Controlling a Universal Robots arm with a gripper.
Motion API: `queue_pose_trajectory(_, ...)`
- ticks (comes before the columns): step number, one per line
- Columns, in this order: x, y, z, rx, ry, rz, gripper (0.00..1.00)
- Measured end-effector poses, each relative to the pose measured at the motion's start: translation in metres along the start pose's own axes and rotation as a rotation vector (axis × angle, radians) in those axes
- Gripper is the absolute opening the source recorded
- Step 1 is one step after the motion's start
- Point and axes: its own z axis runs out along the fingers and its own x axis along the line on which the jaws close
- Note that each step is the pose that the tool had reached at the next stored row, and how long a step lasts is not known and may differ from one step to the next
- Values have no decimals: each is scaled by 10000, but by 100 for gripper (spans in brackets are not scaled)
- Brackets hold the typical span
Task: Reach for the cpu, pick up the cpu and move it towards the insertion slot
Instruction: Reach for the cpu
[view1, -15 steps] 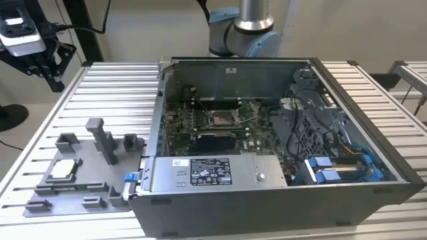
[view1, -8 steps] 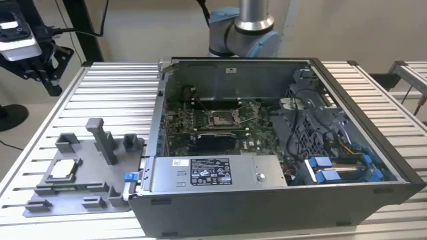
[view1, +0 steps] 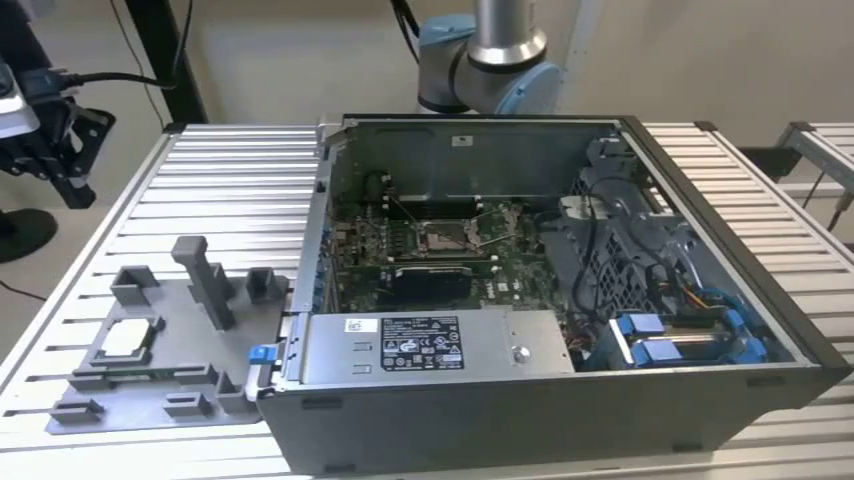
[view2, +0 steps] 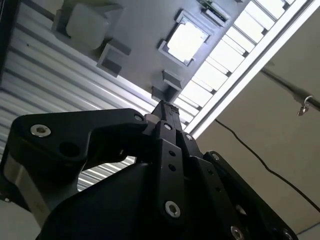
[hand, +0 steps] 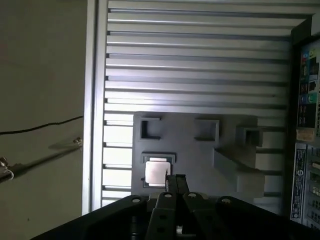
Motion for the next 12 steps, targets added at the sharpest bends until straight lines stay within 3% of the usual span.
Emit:
queue_pose_trajectory(5,91,-11,44,2,15,0,0)
queue_pose_trajectory(11,103,-11,48,1,16,-1,0)
queue_pose_trajectory(12,105,-11,48,1,16,0,100)
